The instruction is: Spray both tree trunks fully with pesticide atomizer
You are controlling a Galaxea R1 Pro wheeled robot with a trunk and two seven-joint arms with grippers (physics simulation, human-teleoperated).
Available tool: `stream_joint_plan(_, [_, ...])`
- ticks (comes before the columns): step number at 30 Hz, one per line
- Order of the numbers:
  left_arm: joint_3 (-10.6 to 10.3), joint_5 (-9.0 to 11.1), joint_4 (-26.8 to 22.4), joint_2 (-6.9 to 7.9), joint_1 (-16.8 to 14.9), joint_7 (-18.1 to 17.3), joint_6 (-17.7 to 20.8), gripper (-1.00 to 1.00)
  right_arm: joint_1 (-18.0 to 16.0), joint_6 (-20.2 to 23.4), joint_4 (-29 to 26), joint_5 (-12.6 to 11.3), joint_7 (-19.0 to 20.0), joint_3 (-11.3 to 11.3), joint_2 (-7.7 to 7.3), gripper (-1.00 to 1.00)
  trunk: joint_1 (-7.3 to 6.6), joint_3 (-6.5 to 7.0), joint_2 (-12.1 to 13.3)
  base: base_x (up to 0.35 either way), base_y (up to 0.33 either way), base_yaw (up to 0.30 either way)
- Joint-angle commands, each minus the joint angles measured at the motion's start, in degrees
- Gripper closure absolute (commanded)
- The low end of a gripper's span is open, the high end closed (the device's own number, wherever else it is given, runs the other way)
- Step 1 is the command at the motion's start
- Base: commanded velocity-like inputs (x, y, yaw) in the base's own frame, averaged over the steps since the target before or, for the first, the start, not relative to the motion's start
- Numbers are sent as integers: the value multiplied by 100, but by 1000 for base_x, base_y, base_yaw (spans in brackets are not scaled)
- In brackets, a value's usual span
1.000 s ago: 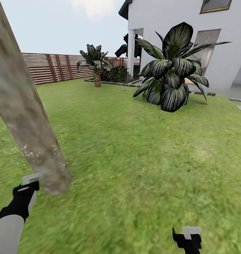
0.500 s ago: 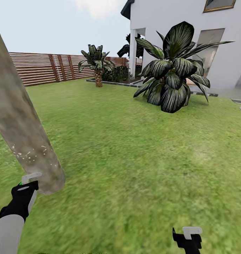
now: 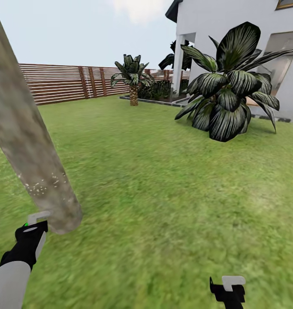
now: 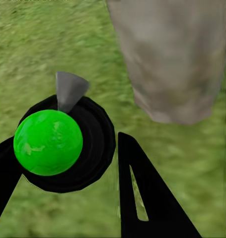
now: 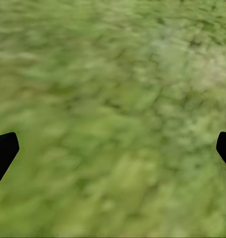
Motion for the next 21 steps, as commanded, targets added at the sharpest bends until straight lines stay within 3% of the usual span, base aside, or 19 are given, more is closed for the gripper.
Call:
stream_joint_plan(1, [10,-50,-10,-4,-4,-1,36,100,-4,-14,7,62,-19,-42,1,-100,1,-5,-2,211,-218,8])
stream_joint_plan(11, [14,-34,-10,3,-4,-1,36,100,-4,-14,7,61,-19,-42,2,-100,1,-5,-2,122,-250,26])
stream_joint_plan(21, [45,-20,108,9,-4,17,18,100,-4,-14,5,59,-19,-42,5,-100,1,-5,-2,107,-261,264])
